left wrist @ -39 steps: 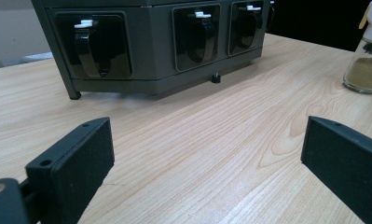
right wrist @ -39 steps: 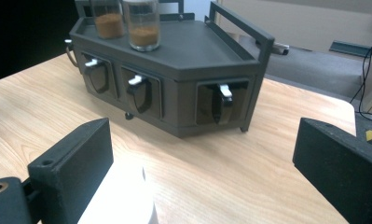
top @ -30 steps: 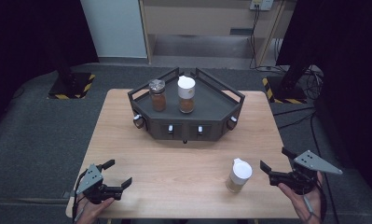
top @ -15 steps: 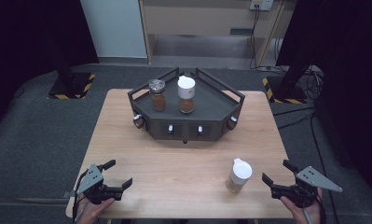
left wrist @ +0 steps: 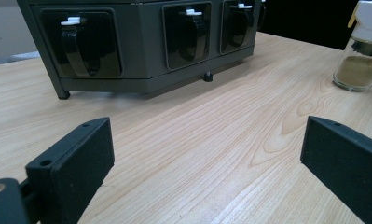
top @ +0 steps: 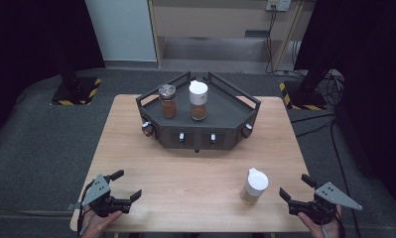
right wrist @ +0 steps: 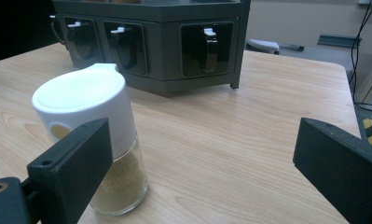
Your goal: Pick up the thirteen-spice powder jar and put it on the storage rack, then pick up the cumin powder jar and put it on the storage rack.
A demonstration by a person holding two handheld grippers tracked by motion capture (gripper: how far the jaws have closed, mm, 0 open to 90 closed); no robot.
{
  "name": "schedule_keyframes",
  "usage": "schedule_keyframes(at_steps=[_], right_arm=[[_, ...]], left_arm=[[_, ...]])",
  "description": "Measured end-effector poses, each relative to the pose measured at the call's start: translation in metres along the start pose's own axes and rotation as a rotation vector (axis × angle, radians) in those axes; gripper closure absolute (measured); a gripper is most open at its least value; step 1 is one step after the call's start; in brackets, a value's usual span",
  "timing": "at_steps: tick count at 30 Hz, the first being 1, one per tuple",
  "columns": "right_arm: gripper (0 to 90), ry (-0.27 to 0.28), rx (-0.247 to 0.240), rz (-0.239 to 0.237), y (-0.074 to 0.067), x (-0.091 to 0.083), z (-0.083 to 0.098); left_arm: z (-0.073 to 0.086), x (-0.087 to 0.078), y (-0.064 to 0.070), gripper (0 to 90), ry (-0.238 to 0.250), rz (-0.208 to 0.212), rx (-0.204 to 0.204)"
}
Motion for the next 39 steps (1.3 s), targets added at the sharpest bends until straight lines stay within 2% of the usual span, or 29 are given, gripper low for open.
schedule_keyframes(at_steps=[8, 25, 28, 34, 39], right_arm=[[4.7, 0.005, -0.003, -0.022, 0.0019, 0.0006, 0.0039], [4.6, -0.003, 0.008, -0.027, 0.0027, 0.0018, 0.0049], [3.0, -0.001, 0.012, -0.019, 0.0025, 0.0007, 0.0046], [1.7, 0.015, 0.05, -0.005, 0.0047, -0.0014, 0.0049], [1.7, 0.024, 0.05, 0.003, 0.005, -0.0034, 0.004]], left_arm=[[-0.0008, 0.0017, 0.0011, 1.4, -0.001, 0.026, 0.01], [-0.0009, 0.0022, 0.0016, 1.3, -0.005, 0.027, 0.01], [-0.0007, 0.0027, 0.0012, 1.4, -0.003, 0.029, 0.01], [-0.001, 0.0021, 0.0017, 1.4, -0.006, 0.03, 0.012], [-0.001, 0.0018, 0.0015, 1.4, -0.004, 0.028, 0.009]])
Point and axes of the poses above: each handheld gripper's, and its own axes: x roughly forward along the jaws, z roughly out of its underside, y roughly to its right, the point moved 9 cm from there along x, roughly forward along the jaws, and after that the axes turned 4 degrees about z, right-handed, at the moved point
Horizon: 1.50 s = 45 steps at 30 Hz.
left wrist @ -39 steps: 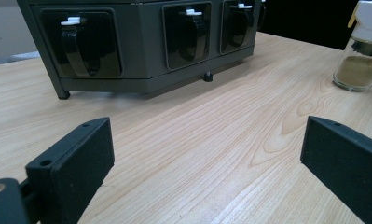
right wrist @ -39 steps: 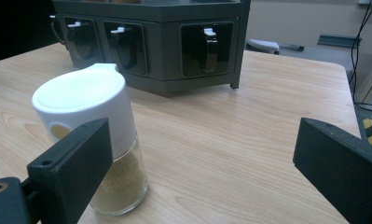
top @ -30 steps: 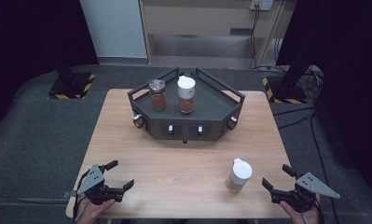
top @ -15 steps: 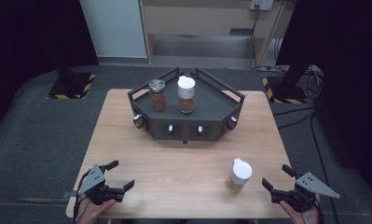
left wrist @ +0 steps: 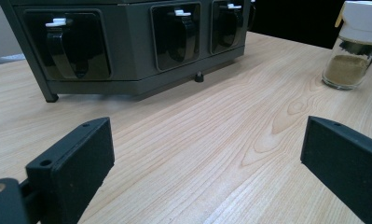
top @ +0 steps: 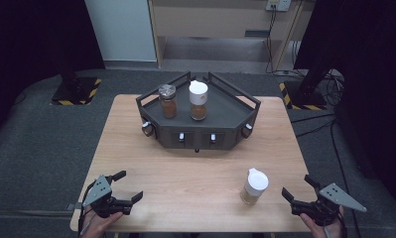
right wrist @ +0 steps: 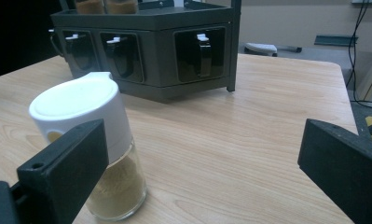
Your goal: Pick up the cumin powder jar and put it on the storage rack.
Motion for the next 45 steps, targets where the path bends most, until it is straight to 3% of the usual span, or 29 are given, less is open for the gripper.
schedule_keyframes(at_steps=[8, 19, 32, 39, 45], right_arm=[[1.7, -0.003, -0.001, -0.014, 0.001, -0.001, -0.003], [2.1, 0.005, -0.005, -0.055, -0.001, -0.006, -0.022], [2.2, 0.023, -0.083, -0.145, -0.032, -0.002, -0.062], [2.1, -0.005, -0.125, -0.185, -0.049, 0.006, -0.066], [2.4, -0.038, -0.132, -0.182, -0.056, 0.017, -0.061]], left_arm=[[0.0, 0.0, 0.0, 1.3, -0.002, -0.004, -0.001], [0.001, 0.001, -0.001, 1.3, -0.005, 0.002, 0.001], [0.001, 0.0, -0.001, 1.3, -0.001, 0.004, -0.004], [0.001, 0.0, -0.002, 1.3, 0.001, 0.002, -0.005], [0.001, 0.0, -0.002, 1.3, -0.002, 0.001, -0.007]])
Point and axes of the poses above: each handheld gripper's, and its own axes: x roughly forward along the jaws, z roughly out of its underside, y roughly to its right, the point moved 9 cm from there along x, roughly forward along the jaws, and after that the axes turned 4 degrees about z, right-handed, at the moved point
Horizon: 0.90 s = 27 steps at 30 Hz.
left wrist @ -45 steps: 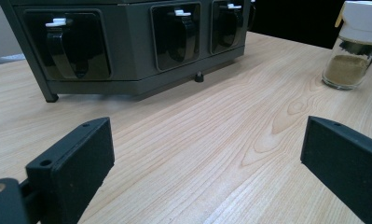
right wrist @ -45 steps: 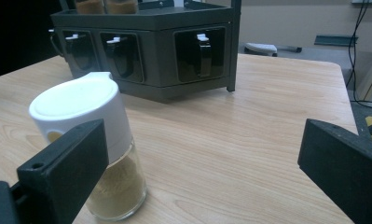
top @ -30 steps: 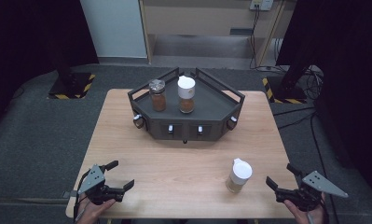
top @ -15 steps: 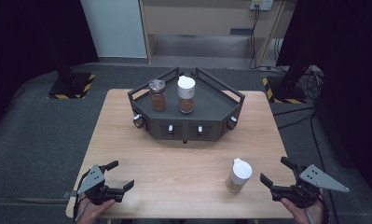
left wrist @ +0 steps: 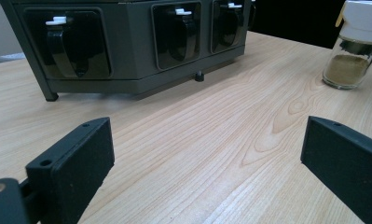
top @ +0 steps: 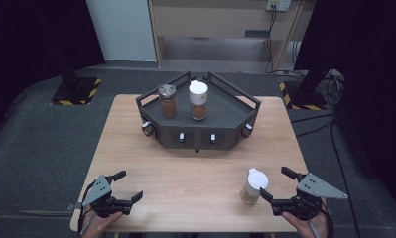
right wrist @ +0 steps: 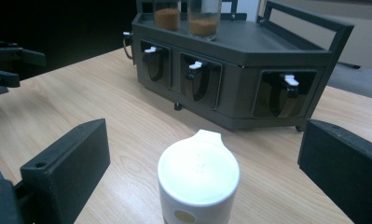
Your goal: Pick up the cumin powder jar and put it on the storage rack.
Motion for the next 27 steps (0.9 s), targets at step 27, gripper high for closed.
schedule_keyframes(at_steps=[27], right_arm=[[7.0, -0.125, 0.038, 0.026, -0.005, 0.043, 0.023]], left_arm=[[0.0, -0.001, 0.0, 1.3, 0.004, -0.001, 0.0]])
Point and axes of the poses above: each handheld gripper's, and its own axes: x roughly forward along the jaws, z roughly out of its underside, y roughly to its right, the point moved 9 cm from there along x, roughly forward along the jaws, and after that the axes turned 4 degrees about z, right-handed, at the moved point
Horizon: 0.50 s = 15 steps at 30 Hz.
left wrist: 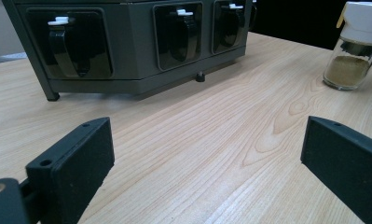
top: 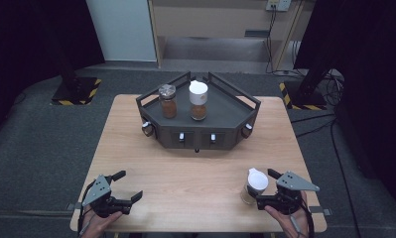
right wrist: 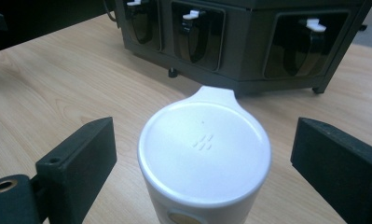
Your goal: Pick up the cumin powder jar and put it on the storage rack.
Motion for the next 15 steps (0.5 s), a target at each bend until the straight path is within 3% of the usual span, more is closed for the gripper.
schedule_keyframes(at_steps=[9, 15], right_arm=[[12.1, -0.033, -0.01, 0.013, -0.0019, 0.008, 0.0027], [27.3, -0.041, -0.012, 0.023, -0.0031, 0.01, 0.0051]], left_arm=[[0.0, 0.0, 0.0, 1.3, 0.001, -0.001, 0.0], [0.0, -0.0001, -0.0002, 1.4, 0.001, -0.001, 0.0]])
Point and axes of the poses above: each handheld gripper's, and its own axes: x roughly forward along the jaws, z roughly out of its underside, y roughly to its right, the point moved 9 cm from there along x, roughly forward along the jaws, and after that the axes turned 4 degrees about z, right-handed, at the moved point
